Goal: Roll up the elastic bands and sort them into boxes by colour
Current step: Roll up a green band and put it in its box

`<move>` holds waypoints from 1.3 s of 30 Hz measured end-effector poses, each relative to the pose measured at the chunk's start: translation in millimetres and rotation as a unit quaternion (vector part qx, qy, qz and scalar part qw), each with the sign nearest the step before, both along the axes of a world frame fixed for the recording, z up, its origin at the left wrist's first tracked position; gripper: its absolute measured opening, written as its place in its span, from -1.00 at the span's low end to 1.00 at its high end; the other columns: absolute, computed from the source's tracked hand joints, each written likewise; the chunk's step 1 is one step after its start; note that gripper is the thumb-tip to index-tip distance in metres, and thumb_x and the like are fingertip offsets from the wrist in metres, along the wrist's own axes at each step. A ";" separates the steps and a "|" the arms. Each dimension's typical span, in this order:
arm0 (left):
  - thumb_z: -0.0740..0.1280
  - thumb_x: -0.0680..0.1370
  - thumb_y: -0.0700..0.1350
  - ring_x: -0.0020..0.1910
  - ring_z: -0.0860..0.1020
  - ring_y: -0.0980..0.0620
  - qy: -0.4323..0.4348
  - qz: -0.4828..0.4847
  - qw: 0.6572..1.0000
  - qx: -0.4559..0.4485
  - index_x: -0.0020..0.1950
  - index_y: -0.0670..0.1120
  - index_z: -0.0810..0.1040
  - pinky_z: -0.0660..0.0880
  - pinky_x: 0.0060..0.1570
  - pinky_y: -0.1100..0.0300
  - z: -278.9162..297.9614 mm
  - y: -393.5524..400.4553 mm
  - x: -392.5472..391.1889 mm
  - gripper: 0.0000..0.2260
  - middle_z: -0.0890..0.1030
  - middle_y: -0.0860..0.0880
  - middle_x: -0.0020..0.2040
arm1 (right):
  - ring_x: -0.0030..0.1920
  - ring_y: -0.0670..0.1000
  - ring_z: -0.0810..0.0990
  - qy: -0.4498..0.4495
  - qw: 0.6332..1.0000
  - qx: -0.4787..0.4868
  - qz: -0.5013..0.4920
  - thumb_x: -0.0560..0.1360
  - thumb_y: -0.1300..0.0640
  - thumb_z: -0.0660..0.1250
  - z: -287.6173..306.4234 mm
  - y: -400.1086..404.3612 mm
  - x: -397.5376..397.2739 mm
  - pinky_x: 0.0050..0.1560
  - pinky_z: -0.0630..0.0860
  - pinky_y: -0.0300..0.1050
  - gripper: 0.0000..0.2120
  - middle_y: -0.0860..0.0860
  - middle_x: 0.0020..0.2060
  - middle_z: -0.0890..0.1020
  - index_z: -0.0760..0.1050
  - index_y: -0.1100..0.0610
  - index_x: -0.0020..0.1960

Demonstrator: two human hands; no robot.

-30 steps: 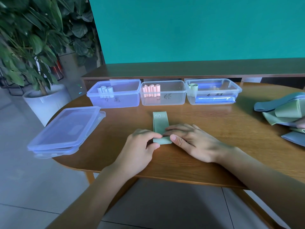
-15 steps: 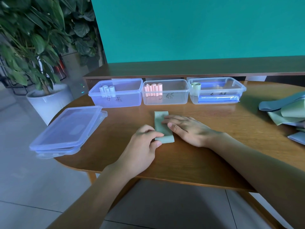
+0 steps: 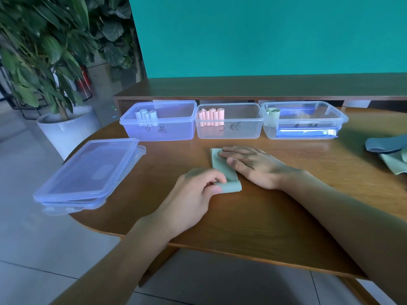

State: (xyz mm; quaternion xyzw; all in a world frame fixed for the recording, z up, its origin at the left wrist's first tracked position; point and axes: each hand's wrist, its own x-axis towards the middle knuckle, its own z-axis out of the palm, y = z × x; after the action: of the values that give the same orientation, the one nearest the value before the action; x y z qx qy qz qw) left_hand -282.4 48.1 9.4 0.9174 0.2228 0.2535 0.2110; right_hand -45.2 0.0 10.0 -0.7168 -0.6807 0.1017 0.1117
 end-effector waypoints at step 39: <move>0.41 0.57 0.02 -0.03 0.50 0.31 0.014 0.047 0.999 -0.023 0.28 0.08 0.61 0.38 -0.12 0.54 0.0 4.6 5.9 -0.72 0.52 0.24 0.06 | 0.41 -0.01 0.40 -0.012 0.991 0.116 -0.058 0.60 -0.25 0.14 -7.3 -16.0 -7.2 0.41 0.38 0.13 -0.53 -0.14 0.41 0.48 0.47 -0.08 0.41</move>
State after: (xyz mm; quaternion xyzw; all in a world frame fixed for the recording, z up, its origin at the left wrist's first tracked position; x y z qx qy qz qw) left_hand -276.5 52.8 9.4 0.9044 0.2745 0.2447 0.2166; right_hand -52.4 -16.1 2.7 -0.7387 -0.6461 0.0070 0.1916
